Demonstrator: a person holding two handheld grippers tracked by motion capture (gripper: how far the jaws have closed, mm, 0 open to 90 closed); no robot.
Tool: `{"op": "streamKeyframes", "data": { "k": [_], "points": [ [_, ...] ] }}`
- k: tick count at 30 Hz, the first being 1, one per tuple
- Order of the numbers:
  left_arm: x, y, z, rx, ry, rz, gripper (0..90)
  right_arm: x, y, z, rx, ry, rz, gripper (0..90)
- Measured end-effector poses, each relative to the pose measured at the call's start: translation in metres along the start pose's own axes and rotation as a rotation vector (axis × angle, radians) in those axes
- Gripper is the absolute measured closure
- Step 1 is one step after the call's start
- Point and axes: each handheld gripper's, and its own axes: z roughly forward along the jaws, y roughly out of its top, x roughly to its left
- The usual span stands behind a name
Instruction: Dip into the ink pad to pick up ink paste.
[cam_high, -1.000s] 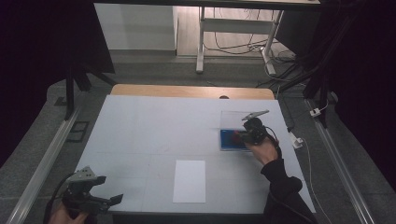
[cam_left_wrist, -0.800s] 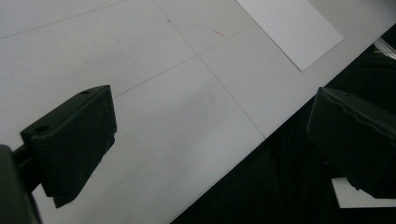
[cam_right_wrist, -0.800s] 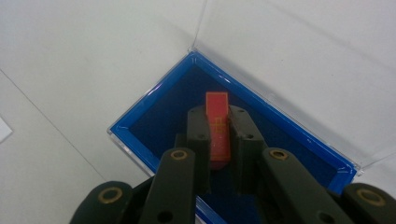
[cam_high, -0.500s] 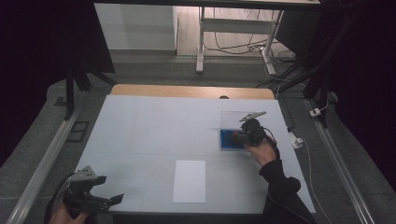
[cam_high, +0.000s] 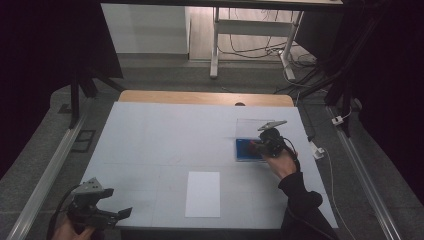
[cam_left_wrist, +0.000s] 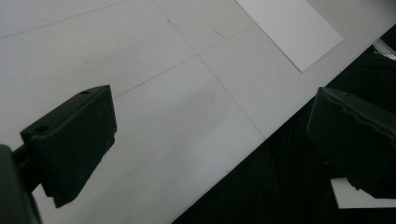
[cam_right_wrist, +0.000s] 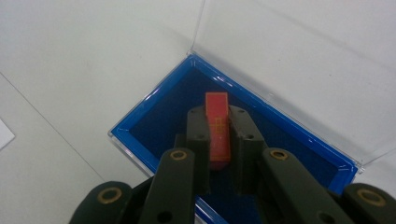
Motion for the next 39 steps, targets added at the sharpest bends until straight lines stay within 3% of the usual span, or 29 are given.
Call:
{"op": "streamKeyframes", "data": {
  "k": [8, 12, 24, 29, 39],
  "points": [
    [0.0, 0.0, 0.0, -0.001, 0.0, 0.0, 2.0, -0.003, 0.005, -0.013, -0.061, 0.015, 0.019, 80.0],
    [0.0, 0.0, 0.0, -0.001, 0.002, 0.001, 2.0, -0.004, 0.006, -0.016, -0.066, 0.019, 0.022, 80.0],
    [0.0, 0.0, 0.0, -0.002, 0.003, 0.002, 2.0, -0.014, -0.001, -0.013, -0.028, -0.008, 0.037, 80.0],
    [0.0, 0.0, 0.0, -0.001, 0.003, 0.003, 2.0, -0.013, -0.004, -0.006, 0.003, -0.015, 0.026, 80.0],
    [0.0, 0.0, 0.0, 0.004, 0.002, 0.001, 2.2, -0.01, -0.003, -0.003, 0.008, -0.04, 0.039, 80.3]
  ]
}}
